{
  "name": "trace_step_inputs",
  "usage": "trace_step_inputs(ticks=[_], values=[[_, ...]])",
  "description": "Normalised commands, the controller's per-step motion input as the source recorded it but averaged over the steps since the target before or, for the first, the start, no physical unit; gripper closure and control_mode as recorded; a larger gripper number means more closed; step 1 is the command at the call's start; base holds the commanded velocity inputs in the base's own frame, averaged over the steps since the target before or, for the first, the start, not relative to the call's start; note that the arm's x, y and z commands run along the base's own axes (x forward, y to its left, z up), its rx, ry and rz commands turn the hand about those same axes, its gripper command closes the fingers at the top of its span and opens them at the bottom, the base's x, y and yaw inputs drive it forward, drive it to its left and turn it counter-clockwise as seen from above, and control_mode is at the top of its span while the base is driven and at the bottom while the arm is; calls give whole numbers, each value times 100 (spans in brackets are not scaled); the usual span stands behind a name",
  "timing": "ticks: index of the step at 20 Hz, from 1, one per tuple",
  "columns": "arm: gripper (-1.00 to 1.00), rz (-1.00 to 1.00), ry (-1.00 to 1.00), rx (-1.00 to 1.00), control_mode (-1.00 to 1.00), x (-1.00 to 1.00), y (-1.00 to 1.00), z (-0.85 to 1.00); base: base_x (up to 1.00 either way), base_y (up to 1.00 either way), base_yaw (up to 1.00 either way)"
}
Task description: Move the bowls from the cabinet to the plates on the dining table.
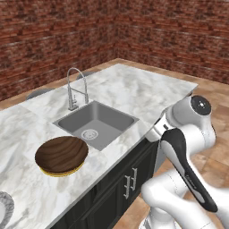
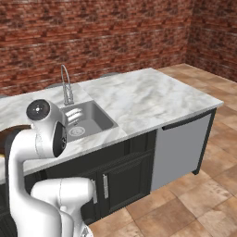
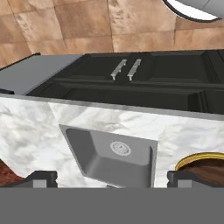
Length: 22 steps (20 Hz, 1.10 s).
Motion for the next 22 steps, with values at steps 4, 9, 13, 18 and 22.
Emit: trace_step_inputs(ticks=[4,9,13,18,22], values=[[-100,-10,0,-12,-100,0,0,-31,0,0,0],[-100,-2,0,0,-100,0,-3,-18,0,0,0],[-100,-1,0,0,100,0,-4,-8,0,-9,-1],[-100,0,0,0,100,0,0,0,-19,-22,0],[-100,0,0,0,100,0,0,0,-76,2,0]])
